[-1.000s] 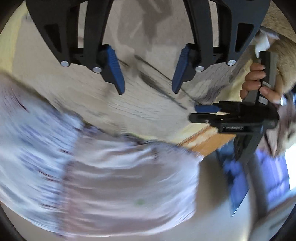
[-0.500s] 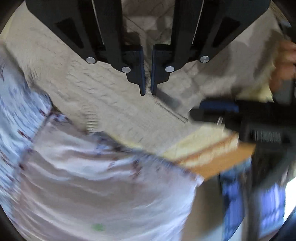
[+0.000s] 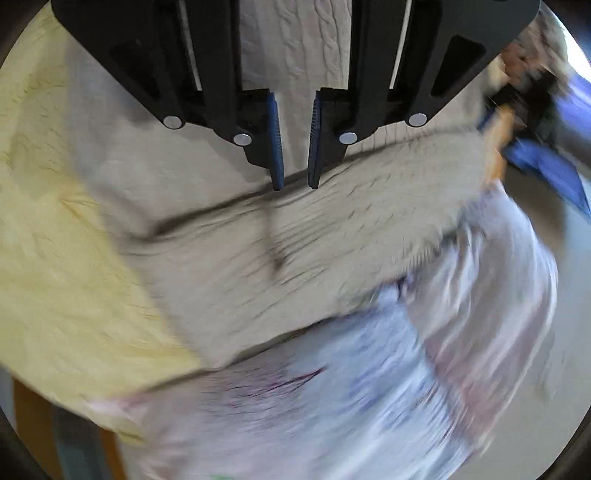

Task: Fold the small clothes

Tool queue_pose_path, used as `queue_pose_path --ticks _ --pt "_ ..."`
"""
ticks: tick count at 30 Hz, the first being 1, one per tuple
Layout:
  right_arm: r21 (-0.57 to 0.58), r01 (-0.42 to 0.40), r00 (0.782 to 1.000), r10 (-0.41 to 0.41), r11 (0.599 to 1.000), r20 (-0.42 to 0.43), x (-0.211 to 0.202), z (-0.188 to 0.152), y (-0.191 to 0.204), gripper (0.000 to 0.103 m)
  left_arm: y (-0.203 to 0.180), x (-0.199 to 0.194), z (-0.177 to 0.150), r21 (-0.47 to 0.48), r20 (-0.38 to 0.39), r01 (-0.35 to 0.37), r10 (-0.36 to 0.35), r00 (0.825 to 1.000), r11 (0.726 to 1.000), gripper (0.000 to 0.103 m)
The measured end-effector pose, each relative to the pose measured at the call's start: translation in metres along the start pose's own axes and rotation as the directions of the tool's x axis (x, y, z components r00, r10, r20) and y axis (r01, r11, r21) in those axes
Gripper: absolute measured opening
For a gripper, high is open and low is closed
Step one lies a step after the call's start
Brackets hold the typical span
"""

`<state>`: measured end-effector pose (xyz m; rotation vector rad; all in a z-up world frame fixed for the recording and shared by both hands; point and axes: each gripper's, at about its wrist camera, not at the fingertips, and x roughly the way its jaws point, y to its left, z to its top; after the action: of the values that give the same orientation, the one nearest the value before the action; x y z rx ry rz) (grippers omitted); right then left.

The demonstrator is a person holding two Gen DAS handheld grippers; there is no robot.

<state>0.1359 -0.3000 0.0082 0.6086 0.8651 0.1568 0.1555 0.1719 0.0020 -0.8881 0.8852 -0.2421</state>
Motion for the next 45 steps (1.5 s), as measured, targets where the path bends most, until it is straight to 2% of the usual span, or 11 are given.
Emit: queue_pose_path --ticks 2,10,13,15,17,22,24,26,28,33,45 --pt "0.065 -0.054 0.998 0.051 0.996 0.04 -0.012 0.013 -0.01 0.048 0.001 0.0 -0.001 -0.007 -0.004 0.003 -0.003 1.0 1.0 0.068" --pt "0.058 -0.071 0.996 0.074 0.996 -0.055 0.019 0.037 -0.006 0.049 -0.003 0.001 -0.002 0.002 -0.004 -0.01 0.01 1.0 1.0 0.071" --pt "0.037 -0.044 0.996 0.046 0.998 -0.077 0.03 0.034 -0.006 0.038 -0.005 0.002 -0.002 0.011 -0.008 -0.019 0.019 1.0 1.0 0.072" --pt "-0.004 -0.036 0.995 0.035 0.999 -0.098 0.037 0.031 -0.001 0.009 -0.006 0.003 -0.002 0.017 -0.012 -0.021 0.021 1.0 1.0 0.073" --pt "-0.06 -0.05 0.996 0.045 0.997 -0.078 0.035 0.03 0.008 0.008 -0.007 0.003 -0.002 0.022 -0.013 -0.022 0.022 1.0 1.0 0.074" --pt "-0.194 -0.018 0.987 0.049 0.981 0.154 -0.005 0.041 0.036 0.008 -0.012 0.005 -0.005 0.056 -0.03 -0.038 0.04 0.999 0.998 0.078" --pt "-0.196 0.059 0.988 -0.029 0.979 0.153 0.002 0.044 0.031 0.008 -0.013 0.003 -0.009 0.086 -0.034 -0.043 0.046 0.998 0.995 0.078" --pt "-0.188 0.133 0.991 -0.125 0.973 0.053 0.026 0.042 0.018 0.008 -0.015 -0.001 -0.013 0.116 -0.04 -0.044 0.049 0.998 0.992 0.078" --pt "-0.153 0.136 0.99 -0.14 0.979 -0.019 0.037 0.035 0.004 0.011 -0.016 -0.008 -0.017 0.148 -0.04 -0.039 0.046 0.998 0.988 0.077" --pt "-0.107 0.063 0.997 -0.059 0.992 0.042 -0.01 0.03 -0.01 0.052 -0.011 -0.043 -0.032 0.245 -0.011 -0.056 0.061 0.998 0.968 0.077" --pt "0.041 -0.051 0.994 0.055 0.998 -0.095 -0.085 -0.03 -0.094 0.049 0.023 -0.094 -0.08 0.401 -0.023 -0.119 0.14 0.99 0.908 0.073"
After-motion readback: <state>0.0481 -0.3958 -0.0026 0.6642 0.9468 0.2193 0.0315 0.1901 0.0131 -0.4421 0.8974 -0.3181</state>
